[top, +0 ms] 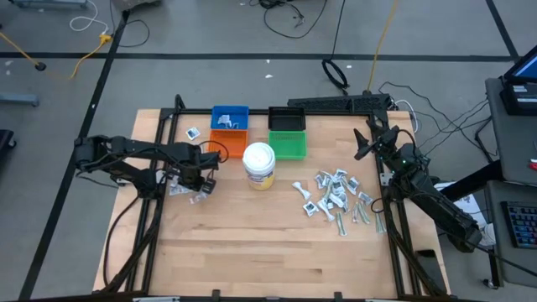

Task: Pick & Place First Aid Supplies
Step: Put the blue alcohol pad into the blue bin

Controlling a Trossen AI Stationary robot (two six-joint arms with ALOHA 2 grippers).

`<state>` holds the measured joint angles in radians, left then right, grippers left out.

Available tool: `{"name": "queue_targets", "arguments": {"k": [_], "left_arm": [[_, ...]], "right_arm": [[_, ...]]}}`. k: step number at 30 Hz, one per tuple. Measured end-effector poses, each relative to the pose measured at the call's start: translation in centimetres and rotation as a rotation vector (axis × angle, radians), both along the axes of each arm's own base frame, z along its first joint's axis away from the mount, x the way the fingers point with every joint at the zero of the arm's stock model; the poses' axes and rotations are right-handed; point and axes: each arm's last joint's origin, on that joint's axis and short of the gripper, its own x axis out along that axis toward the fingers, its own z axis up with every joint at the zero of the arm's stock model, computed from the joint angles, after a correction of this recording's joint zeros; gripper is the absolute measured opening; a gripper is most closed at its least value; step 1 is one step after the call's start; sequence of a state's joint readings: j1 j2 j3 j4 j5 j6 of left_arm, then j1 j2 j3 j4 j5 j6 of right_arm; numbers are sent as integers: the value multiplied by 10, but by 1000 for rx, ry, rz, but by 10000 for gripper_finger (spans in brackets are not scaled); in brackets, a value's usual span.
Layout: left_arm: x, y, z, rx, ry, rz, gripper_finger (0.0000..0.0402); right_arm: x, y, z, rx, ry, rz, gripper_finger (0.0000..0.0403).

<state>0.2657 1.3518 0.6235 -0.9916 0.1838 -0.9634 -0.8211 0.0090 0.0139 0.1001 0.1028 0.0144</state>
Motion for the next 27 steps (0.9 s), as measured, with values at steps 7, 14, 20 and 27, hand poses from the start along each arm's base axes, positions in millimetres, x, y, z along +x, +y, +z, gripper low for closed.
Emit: {"name": "queue_targets", "arguments": {"k": [7, 14, 20, 27], "left_arm": [[-3, 2, 12, -14, 23, -13, 92], [-3, 9, 40, 8, -23, -1, 92], [-4, 15, 58, 14, -29, -1, 92], [7, 47, 74, 41, -15, 4, 92]], "right_arm": [[0, 0, 0, 0, 0, 0, 272], [0, 0, 0, 0, 0, 0, 270], [0, 0, 0, 0, 0, 0, 272], [0, 0, 0, 0, 0, 0, 272]]}}
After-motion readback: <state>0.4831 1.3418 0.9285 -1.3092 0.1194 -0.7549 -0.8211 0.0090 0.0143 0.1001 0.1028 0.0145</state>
